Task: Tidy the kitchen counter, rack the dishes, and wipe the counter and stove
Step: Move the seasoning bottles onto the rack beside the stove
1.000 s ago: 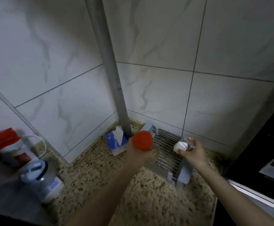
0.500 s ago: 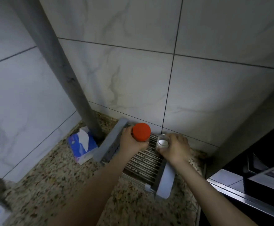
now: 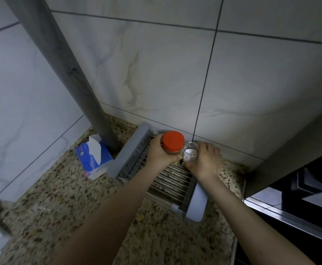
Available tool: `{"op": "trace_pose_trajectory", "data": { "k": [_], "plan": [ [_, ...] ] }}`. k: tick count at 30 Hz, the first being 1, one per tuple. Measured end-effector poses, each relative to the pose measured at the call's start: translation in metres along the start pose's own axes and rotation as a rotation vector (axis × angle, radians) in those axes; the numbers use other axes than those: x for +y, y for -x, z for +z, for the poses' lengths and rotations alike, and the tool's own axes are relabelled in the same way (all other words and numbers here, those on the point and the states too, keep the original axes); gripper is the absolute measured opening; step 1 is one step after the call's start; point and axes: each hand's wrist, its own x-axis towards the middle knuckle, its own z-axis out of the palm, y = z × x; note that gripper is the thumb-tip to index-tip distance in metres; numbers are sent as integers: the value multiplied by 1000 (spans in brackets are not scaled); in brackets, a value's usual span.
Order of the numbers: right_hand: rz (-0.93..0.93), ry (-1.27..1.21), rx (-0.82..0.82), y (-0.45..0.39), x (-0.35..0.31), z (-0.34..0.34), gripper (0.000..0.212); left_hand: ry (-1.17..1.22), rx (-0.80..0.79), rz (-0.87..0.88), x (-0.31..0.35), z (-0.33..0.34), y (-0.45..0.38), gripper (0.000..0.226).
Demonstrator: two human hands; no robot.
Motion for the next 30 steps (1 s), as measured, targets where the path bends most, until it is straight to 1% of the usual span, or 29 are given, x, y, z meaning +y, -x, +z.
{"op": "trace_pose_trajectory", "data": {
  "k": [3, 4, 6, 7, 8, 10, 11, 15, 16, 18, 19, 21, 22, 23, 24, 26, 27, 29, 30],
  "plan": [
    [24, -53, 35, 8, -1, -6, 70, -38, 10, -60, -3, -8, 5, 114],
    [26, -58, 44, 12, -1, -10, 74, -64, 28, -78, -3, -14, 9, 123],
    [37, -88, 71, 18, -2, -16, 77, -66, 64, -79, -3, -25, 14, 126],
    [48, -105, 82, 21, -3, -21, 76, -43, 85, -63, 0, -31, 18, 121],
    [55, -123, 93, 26, -5, -26, 74, -9, 109, -39, 3, -38, 23, 111],
    [65, -155, 123, 35, -9, -39, 70, 45, 193, 15, 13, -52, 34, 82],
    [68, -165, 136, 37, -10, -42, 67, 57, 235, 23, 16, -56, 36, 73],
    [46, -214, 172, 59, -19, -67, 61, 123, 283, 112, 30, -78, 70, 52],
    [45, -230, 167, 64, -21, -72, 61, 140, 288, 120, 33, -80, 80, 42],
    [45, -254, 161, 79, -23, -85, 60, 159, 283, 108, 43, -87, 100, 9],
    [46, -265, 159, 88, -24, -93, 59, 199, 260, 90, 48, -90, 110, 11],
    [35, -293, 149, 104, -26, -106, 55, 310, 185, 50, 56, -95, 126, 27],
    [28, -310, 149, 111, -26, -114, 53, 328, 179, 55, 59, -97, 134, 32],
    [22, -327, 152, 118, -26, -121, 51, 295, 192, 77, 60, -97, 140, 36],
    [20, -343, 152, 128, -26, -130, 46, 292, 207, 96, 61, -99, 150, 40],
    [25, -392, 132, 151, -25, -148, 27, 314, 204, 75, 66, -102, 173, 46],
    [23, -414, 108, 161, -24, -155, 21, 325, 203, 70, 68, -102, 181, 51],
    [20, -432, 98, 185, -22, -168, 36, 333, 212, 78, 73, -106, 203, 57],
    [37, -441, 112, 202, -21, -177, 39, 335, 207, 89, 74, -107, 218, 57]
  ]
}}
